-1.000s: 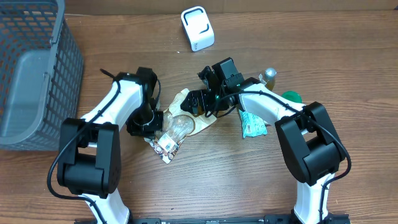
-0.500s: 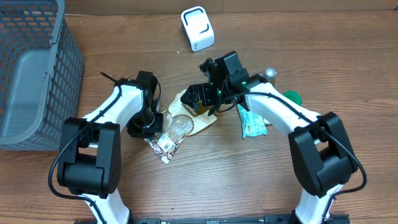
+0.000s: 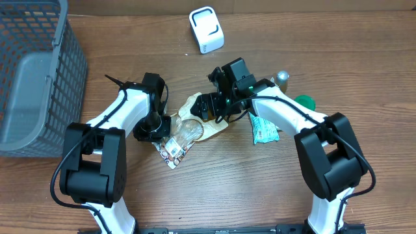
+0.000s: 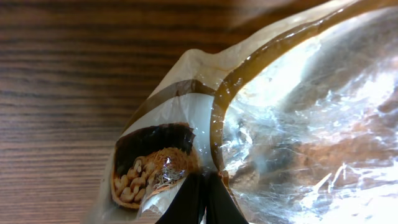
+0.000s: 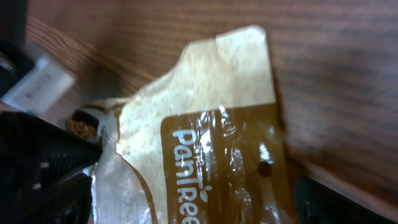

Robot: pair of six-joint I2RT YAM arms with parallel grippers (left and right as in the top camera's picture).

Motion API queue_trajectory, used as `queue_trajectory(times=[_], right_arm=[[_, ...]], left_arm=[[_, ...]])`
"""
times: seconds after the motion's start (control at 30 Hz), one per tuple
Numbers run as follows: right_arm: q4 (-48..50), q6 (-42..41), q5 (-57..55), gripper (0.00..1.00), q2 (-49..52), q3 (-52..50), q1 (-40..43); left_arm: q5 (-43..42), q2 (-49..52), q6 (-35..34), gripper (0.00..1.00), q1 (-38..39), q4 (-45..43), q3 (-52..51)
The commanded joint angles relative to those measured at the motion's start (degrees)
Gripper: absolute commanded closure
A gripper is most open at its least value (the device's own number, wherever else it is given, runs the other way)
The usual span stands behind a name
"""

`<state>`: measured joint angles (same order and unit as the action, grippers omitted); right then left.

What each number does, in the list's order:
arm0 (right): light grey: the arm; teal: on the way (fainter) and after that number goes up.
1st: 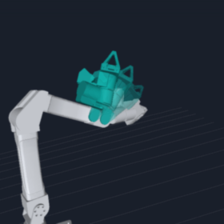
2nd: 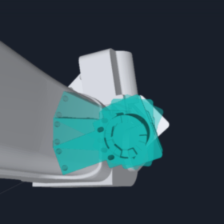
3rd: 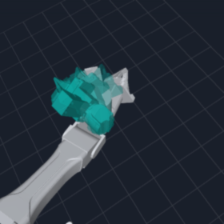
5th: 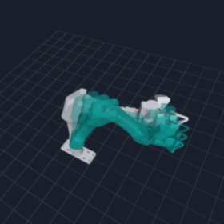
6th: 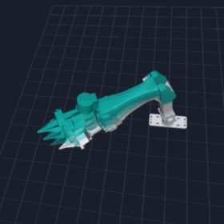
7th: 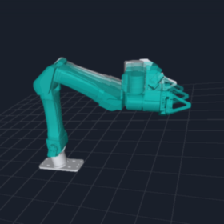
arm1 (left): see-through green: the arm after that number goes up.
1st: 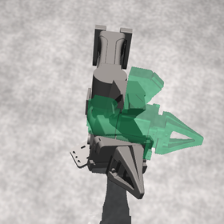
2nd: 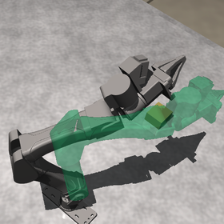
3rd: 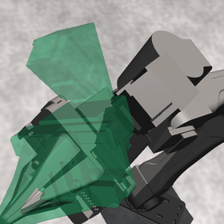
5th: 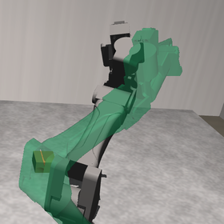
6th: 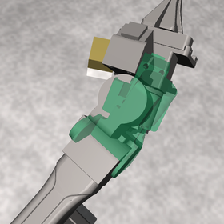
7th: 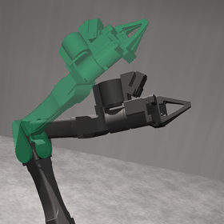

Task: Scan the item barcode
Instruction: 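Turn the PanTree bag over with both grippers to find its barcode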

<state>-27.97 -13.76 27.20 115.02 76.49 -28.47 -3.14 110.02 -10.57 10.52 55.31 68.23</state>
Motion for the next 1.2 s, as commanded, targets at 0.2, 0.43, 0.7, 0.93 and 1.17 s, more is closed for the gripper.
queue_trajectory(times=[0.2, 0.43, 0.7, 0.93, 1.17], right_arm=[[-1.81, -1.42, 4.83, 0.0, 1.79, 0.72, -1.16], [-2.16, -4.61, 10.25, 0.0, 2.56, 0.72, -1.16], [-0.09, -7.3, 14.56, 0.04, 5.62, 0.7, -1.36], [3.8, -11.02, 16.85, 0.19, 5.99, 0.7, -3.32], [5.84, -12.98, 14.86, 0.27, 5.99, 0.72, -6.34]], left_arm=[[1.73, -0.94, 0.92, 0.96, 0.42, -2.27, -0.37], [2.32, -0.94, 1.36, 0.96, 0.42, -2.75, -0.37], [2.29, -0.94, 1.38, 0.96, 0.42, -2.99, -0.37], [2.27, -0.94, 1.49, 0.96, 0.42, -3.17, -0.37], [2.25, -0.94, 1.57, 0.96, 0.42, -3.54, -0.37]])
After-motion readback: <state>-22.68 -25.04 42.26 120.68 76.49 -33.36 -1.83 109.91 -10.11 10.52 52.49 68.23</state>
